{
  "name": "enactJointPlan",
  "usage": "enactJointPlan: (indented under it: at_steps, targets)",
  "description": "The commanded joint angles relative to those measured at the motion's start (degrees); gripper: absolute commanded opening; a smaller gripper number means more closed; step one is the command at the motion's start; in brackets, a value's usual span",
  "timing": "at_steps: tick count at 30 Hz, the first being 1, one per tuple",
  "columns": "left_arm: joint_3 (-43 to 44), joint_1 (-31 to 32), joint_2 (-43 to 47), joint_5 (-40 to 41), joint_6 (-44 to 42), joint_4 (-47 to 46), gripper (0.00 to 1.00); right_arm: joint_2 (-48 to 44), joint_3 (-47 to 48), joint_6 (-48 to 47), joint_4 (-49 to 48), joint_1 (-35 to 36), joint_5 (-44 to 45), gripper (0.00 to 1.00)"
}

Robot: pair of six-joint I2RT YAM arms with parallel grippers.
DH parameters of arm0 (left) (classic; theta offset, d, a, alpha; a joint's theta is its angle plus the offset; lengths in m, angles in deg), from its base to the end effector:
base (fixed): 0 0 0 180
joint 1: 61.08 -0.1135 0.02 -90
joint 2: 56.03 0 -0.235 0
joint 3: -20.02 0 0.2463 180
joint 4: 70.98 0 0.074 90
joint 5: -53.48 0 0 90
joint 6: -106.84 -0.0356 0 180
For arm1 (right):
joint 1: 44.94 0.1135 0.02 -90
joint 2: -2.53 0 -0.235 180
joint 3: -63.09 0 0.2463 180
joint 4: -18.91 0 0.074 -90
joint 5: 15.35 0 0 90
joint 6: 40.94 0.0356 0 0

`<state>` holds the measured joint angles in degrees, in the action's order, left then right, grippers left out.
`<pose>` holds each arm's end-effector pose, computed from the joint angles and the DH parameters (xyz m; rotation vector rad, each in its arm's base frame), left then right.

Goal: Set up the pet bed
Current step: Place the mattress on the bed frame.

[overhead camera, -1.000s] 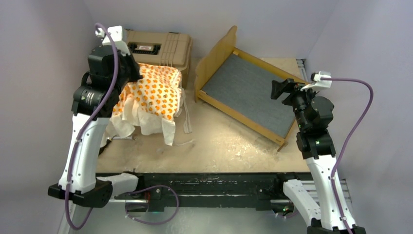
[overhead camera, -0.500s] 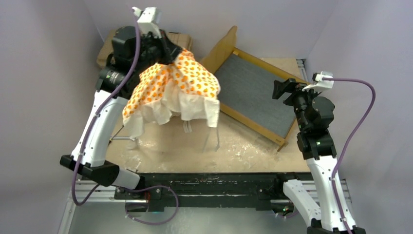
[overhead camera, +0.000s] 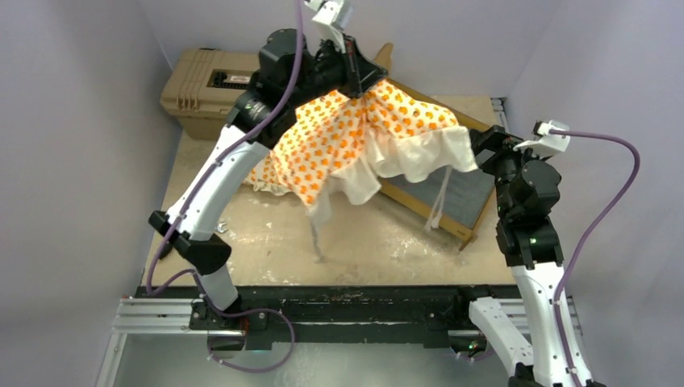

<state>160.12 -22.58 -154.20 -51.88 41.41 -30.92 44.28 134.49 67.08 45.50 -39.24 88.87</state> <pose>0.2641 -0.2221 0.5142 0.4220 1.5863 -1.0654 0.1671 0.0079 0.3976 0.3590 1.4777 0.1428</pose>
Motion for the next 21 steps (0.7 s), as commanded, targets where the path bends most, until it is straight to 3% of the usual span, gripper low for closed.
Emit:
enactJointPlan:
  at_steps: [1, 5, 14, 18, 21]
  targets:
    - [7.61, 3.39, -6.46, -5.82, 2.23, -8.20, 0.00, -1.74, 2.95, 2.32, 0.85, 0.24, 6.88, 0.99]
    - [13.23, 6.92, -11.39, -7.85, 2.64, -8.98, 0.00, -3.32, 3.34, 2.33, 1.52, 0.28, 11.13, 0.99]
    - [13.22, 12.29, -15.55, -12.25, 4.83, -14.74, 0.00, -6.19, 3.26, 2.54, 2.06, 0.28, 17.49, 0.99]
    - [12.80, 12.89, -18.36, -13.73, 2.50, -14.67, 0.00, -6.35, 3.18, 2.66, 2.00, 0.28, 17.36, 0.99]
    - [9.17, 12.96, -19.18, -10.37, -2.94, -13.66, 0.00, -6.34, 2.93, 2.57, 2.18, 0.24, 16.72, 0.99]
